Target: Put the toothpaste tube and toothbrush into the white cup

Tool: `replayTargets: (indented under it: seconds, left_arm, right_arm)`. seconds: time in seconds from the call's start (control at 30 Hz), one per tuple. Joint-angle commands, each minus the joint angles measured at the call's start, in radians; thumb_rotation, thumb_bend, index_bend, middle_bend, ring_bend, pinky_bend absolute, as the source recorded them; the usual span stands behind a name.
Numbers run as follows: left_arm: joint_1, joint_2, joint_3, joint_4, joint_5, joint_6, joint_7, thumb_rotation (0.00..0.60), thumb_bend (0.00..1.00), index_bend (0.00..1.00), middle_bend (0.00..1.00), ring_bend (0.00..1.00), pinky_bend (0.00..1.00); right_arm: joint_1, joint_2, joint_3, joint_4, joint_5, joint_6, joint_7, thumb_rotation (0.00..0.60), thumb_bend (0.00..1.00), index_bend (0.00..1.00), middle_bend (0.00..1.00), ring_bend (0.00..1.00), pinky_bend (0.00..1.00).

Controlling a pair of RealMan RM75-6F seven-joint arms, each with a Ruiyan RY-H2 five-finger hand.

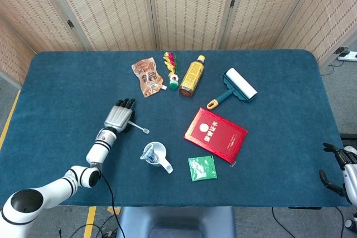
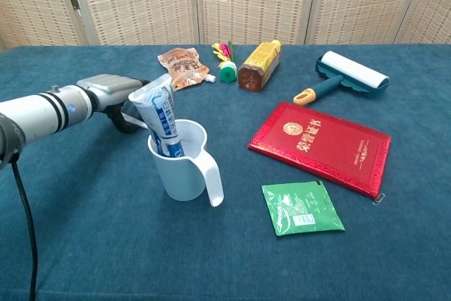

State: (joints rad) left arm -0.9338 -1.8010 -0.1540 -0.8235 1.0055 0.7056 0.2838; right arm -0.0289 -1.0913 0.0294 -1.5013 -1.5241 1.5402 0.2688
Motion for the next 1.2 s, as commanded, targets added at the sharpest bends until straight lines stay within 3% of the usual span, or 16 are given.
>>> replayTargets:
  seconds: [0.03,0.27,0.47,0.63,0.87,1.2]
  left_arm:
    - [0.004,0.000,-0.007,-0.001,0.002,-0.004,-0.009,0.600,0.42,0.57,0.08,0.00,0.14]
    - [0.033,0.048,-0.051,-0.076,-0.003,-0.008,-0.103,0.600,0.42,0.62,0.08,0.00,0.14]
    - [0.077,0.167,-0.109,-0.249,-0.007,-0.013,-0.245,0.600,0.42,0.64,0.10,0.01,0.14]
    - [0.131,0.307,-0.163,-0.450,-0.018,-0.057,-0.414,0.600,0.42,0.64,0.10,0.02,0.14]
    - [0.214,0.474,-0.248,-0.679,0.058,-0.145,-0.736,0.600,0.42,0.65,0.10,0.01,0.14]
    - [0.283,0.564,-0.350,-0.848,0.210,-0.226,-1.116,0.600,0.42,0.65,0.10,0.01,0.14]
  right_arm:
    - [0.000,0.000,0.000,-0.001,0.000,0.000,0.000,0.600,0.31,0.17,0.28,0.24,0.24]
    - [0.001,0.000,0.004,-0.001,-0.003,0.004,0.003,0.600,0.31,0.17,0.28,0.24,0.24]
    - [0.005,0.000,0.005,-0.004,-0.009,0.005,0.001,0.600,0.31,0.17,0.28,0.24,0.24]
    - [0.006,-0.002,0.004,-0.008,-0.018,0.009,-0.004,0.600,0.31,0.17,0.28,0.24,0.24]
    - [0.013,-0.005,0.004,-0.013,-0.028,0.008,-0.012,0.600,0.31,0.17,0.28,0.24,0.24]
    - [0.019,-0.001,0.004,-0.021,-0.035,0.009,-0.019,0.600,0.31,0.17,0.28,0.24,0.24]
